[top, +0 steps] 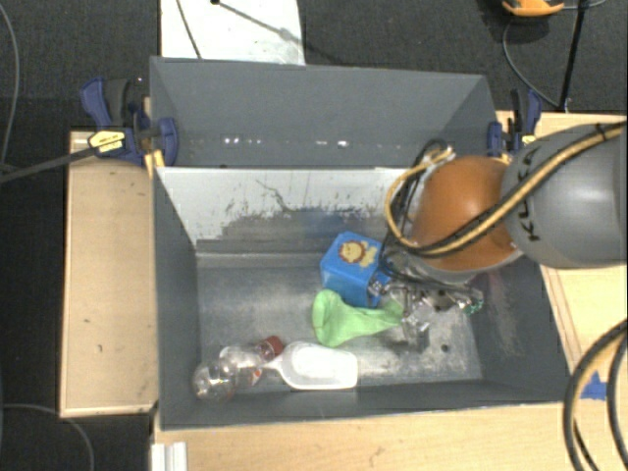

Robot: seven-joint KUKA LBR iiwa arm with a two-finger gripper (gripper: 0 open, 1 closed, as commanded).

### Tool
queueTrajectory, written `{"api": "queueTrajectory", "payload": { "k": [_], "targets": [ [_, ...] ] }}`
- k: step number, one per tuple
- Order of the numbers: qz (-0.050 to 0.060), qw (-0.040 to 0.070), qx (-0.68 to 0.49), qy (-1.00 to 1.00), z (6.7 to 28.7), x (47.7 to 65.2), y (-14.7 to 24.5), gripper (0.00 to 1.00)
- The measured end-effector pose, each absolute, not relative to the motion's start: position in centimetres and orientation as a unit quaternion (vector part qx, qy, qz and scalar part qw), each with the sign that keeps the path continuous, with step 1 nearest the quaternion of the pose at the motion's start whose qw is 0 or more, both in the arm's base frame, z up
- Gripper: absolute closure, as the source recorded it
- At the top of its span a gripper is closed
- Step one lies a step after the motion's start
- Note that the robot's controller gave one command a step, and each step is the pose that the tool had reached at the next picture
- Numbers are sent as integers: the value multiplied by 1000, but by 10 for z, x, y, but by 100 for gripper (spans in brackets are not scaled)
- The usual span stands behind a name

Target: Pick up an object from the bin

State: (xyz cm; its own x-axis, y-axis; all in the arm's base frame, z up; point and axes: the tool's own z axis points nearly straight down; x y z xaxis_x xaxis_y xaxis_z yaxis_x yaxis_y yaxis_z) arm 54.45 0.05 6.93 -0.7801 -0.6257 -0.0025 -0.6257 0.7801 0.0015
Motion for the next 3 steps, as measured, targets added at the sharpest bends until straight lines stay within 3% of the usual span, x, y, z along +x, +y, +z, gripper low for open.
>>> {"api": "queueTrajectory", "payload": {
  "k": [1,3],
  "targets": [
    [0,1,-519,855,71,582,-60,100],
    [2,-1,-519,855,75,580,-58,100]
  ]
}}
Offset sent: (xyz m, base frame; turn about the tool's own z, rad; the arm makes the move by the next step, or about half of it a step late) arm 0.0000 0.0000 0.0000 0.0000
